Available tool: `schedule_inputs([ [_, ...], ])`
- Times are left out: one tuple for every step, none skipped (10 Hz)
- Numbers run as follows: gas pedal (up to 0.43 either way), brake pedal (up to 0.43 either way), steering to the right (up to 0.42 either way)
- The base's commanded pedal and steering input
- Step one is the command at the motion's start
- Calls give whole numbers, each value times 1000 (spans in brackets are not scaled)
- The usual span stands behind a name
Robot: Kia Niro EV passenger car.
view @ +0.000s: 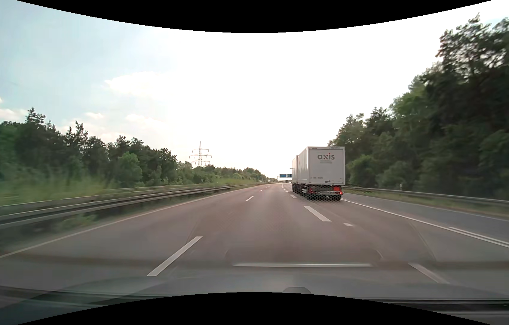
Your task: Follow the waypoints while adhering to traffic rules and regulations
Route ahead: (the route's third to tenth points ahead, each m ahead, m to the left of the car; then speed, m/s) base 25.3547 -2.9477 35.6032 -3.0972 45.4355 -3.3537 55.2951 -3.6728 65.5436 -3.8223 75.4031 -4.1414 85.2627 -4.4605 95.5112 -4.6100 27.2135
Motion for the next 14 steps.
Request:
schedule_inputs([
  [228, 0, 0],
  [228, 0, 0],
  [228, 0, 0],
  [228, 0, 0],
  [228, 0, 0],
  [228, 0, 0],
  [228, 0, 0],
  [228, 0, 0],
  [228, 0, 0],
  [228, 0, 0],
  [228, 0, 0],
  [228, 0, 0],
  [228, 0, 0],
  [228, 0, 0],
])
